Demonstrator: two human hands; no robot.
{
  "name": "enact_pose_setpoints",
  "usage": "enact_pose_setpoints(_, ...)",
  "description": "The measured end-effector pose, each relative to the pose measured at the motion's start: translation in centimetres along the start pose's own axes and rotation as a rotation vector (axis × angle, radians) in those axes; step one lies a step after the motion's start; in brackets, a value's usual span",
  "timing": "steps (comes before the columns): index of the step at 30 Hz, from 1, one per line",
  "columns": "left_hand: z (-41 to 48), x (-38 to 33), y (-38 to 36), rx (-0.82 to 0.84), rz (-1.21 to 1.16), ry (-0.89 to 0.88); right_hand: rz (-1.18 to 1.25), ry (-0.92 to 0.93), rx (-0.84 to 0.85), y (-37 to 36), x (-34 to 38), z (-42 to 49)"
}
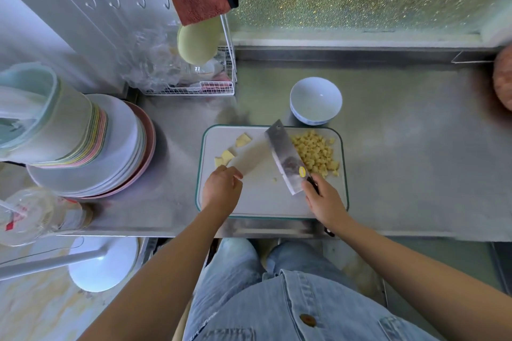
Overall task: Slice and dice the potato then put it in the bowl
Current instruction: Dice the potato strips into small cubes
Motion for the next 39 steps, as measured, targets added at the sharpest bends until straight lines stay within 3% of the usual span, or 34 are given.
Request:
enact_pose_setpoints(6,2.7,1.4,3.6,-0.154,-0.068,0.009,0.067,0.002,-0.034,0.2,2.3,0.6)
enact_pose_setpoints(11,5.4,1.9,3.0,-0.043,0.024,0.021,0.088,-0.030,-0.016,-0.7,4.5,0.3)
enact_pose_setpoints(17,6.5,2.1,2.8,-0.060,-0.047,-0.005,-0.074,-0.099,0.010,-2.9,2.8,-0.9)
enact_pose_setpoints(23,7.3,1.7,3.2,-0.022,-0.208,0.012,-0.087,-0.198,-0.195,-0.2,1.4,-1.2)
enact_pose_setpoints(26,8.4,1.1,3.3,-0.021,-0.311,0.069,-0.032,-0.198,-0.157,0.0,1.8,-0.8)
enact_pose_setpoints(31,9.6,0.3,3.4,-0.031,-0.278,0.092,0.054,-0.176,-0.079,-1.2,2.7,-0.9)
enact_pose_setpoints(35,9.6,-0.7,5.1,-0.139,-0.111,-0.160,0.071,-0.190,-0.098,-1.4,2.4,-1.1)
enact_pose_setpoints(39,8.3,-1.1,2.6,0.094,-0.010,-0.301,0.069,-0.195,-0.100,-1.4,2.4,-1.0)
Point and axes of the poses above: each hand's wrist, its own z-axis towards the middle knuckle, its own y-axis out of the back of the hand, x = y × z, the point moved 9 cm from there along z, towards the middle knuckle, and after that the axes turned 10 degrees about -z, right-handed, at the moved point
